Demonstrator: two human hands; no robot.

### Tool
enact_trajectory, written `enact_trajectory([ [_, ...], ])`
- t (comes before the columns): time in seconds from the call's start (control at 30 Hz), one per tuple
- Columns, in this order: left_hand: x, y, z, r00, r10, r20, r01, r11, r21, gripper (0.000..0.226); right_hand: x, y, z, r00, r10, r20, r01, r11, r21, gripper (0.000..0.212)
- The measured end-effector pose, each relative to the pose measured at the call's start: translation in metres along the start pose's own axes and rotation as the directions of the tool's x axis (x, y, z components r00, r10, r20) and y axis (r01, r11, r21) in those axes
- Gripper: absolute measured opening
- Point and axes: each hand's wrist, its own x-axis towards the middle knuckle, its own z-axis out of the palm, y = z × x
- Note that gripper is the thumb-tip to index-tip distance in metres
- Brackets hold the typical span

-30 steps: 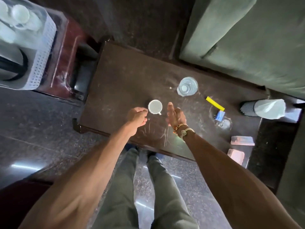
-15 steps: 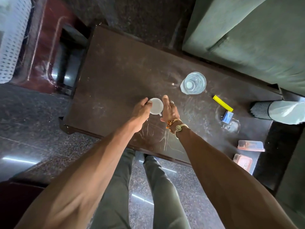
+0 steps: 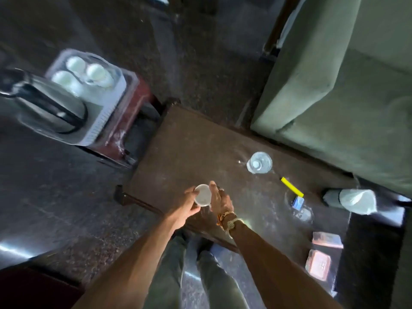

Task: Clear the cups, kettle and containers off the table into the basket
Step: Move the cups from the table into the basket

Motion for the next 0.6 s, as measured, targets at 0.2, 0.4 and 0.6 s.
enact_trajectory([
  [0.2,-0.065,0.046,-0.065,0.981,0.174,-0.085,-0.185,0.973,-0.14,0.012,-0.073,-0.097,0.007,0.993,-0.118,-0.015,0.117,0.992,-0.037,0.1],
  [0.4,-0.1,0.092,-0.132,0.965,0.235,-0.118,-0.251,0.958,-0.139,0.015,-0.116,-0.168,0.049,0.971,-0.229,-0.069,0.227,0.973,-0.038,0.098],
  [0.6,-0.121,0.102,-0.222,0.97,0.235,-0.062,-0.239,0.969,-0.06,0.015,-0.135,-0.206,0.132,0.961,-0.231,-0.15,0.234,0.972,-0.002,0.066],
])
